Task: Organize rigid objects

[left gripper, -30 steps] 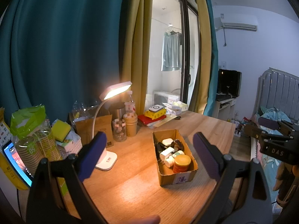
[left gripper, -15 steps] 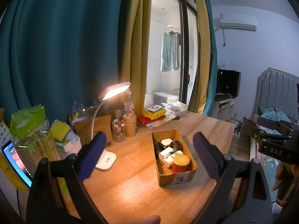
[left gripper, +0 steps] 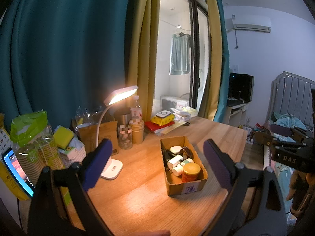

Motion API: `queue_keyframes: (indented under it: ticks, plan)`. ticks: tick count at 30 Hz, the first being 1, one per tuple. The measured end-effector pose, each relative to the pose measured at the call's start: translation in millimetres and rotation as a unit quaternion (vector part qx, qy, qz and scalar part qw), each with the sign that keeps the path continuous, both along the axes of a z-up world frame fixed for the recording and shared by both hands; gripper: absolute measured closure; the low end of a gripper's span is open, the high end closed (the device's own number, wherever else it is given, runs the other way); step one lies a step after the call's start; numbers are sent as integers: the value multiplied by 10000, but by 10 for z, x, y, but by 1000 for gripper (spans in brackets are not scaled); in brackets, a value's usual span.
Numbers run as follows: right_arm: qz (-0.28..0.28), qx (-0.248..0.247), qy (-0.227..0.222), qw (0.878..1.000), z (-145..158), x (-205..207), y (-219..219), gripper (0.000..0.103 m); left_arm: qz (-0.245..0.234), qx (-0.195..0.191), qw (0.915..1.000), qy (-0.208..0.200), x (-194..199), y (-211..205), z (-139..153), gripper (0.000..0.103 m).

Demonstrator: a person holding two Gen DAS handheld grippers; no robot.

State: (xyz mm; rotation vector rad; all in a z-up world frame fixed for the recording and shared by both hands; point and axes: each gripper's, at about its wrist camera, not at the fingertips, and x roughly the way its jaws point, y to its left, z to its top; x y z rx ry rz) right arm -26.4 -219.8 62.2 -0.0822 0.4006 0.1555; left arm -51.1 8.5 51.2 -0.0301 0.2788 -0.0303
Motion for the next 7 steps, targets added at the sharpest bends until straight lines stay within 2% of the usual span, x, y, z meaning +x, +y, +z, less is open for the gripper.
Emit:
queue_keyframes:
  ticks: [7]
  plan:
    - [24,11,37,10000,-16,4,-7,33,10,46,10000,-8,13,0,-36,8]
